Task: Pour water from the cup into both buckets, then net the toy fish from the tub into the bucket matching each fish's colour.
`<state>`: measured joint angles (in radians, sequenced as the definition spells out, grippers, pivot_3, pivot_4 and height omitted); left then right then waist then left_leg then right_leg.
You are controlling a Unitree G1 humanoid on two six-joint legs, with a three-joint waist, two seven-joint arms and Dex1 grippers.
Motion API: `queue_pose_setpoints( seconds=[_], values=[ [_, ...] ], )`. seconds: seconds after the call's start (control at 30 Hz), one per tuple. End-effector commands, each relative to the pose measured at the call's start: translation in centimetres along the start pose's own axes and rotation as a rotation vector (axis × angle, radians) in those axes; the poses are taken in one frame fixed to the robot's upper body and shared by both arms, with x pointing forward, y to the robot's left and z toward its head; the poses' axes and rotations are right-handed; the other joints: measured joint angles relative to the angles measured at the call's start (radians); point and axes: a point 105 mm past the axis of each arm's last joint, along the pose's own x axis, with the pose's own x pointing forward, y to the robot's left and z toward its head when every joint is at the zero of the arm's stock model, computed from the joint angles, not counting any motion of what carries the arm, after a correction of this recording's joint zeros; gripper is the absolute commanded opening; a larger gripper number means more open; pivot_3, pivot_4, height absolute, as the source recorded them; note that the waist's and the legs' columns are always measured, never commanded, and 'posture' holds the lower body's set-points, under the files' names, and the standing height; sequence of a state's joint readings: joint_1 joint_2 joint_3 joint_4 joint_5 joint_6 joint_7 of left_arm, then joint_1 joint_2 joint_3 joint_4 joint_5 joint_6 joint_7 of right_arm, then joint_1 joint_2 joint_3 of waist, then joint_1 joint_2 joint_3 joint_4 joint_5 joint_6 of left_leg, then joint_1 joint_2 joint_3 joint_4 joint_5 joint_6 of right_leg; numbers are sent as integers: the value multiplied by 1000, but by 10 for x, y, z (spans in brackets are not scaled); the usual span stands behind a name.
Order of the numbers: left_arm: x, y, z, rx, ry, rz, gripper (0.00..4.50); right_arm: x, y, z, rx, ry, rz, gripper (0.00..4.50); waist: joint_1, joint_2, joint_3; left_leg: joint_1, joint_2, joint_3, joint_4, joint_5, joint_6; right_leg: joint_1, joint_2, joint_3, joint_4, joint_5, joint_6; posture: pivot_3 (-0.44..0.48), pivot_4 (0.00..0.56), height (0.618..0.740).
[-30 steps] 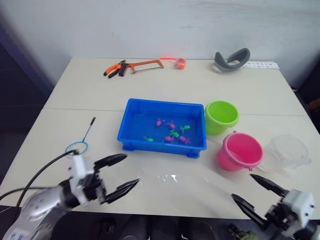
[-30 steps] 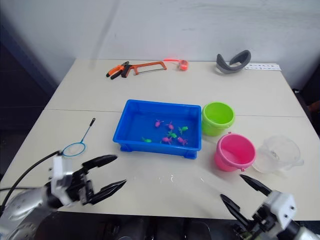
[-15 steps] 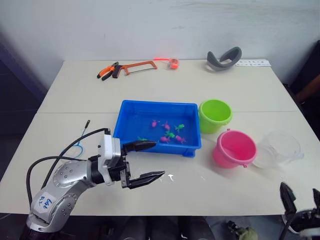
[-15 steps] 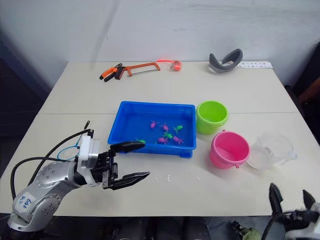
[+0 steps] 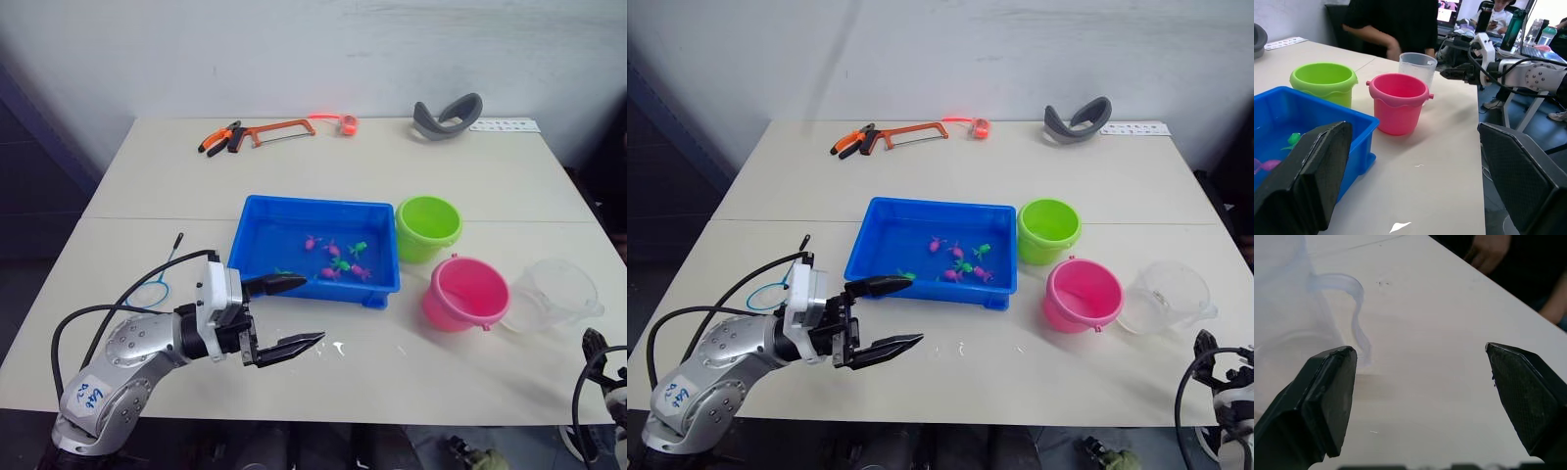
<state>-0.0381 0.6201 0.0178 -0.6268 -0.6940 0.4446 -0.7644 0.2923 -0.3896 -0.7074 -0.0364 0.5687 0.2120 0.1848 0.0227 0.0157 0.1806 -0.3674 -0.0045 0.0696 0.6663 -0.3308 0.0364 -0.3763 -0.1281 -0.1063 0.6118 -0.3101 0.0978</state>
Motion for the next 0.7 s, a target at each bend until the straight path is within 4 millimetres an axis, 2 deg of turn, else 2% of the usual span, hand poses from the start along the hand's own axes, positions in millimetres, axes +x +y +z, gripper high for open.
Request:
queue_pose_setpoints(
  seconds=[0.03, 0.37, 0.7],
  values=[
    [2, 0, 7, 45, -20, -13, 4473, 1, 5, 6, -11, -43, 20, 4500, 0, 0, 0, 0, 0, 0, 0, 0, 0, 0, 0, 0, 0, 0, 0, 0, 150, 740],
    [0, 2, 3, 42, -5, -37, 4473, 8, 22, 1, 51, -54, 66, 4500, 0, 0, 0, 0, 0, 0, 0, 0, -1, 0, 0, 0, 0, 0, 0, 0, 150, 740],
    [1, 4, 2, 57, 2, -38, 4473, 24, 16, 2, 33, -79, 16, 4500, -2, 0, 0, 0, 0, 0, 0, 0, -1, 0, 0, 0, 0, 0, 0, 0, 150, 740]
  ],
)
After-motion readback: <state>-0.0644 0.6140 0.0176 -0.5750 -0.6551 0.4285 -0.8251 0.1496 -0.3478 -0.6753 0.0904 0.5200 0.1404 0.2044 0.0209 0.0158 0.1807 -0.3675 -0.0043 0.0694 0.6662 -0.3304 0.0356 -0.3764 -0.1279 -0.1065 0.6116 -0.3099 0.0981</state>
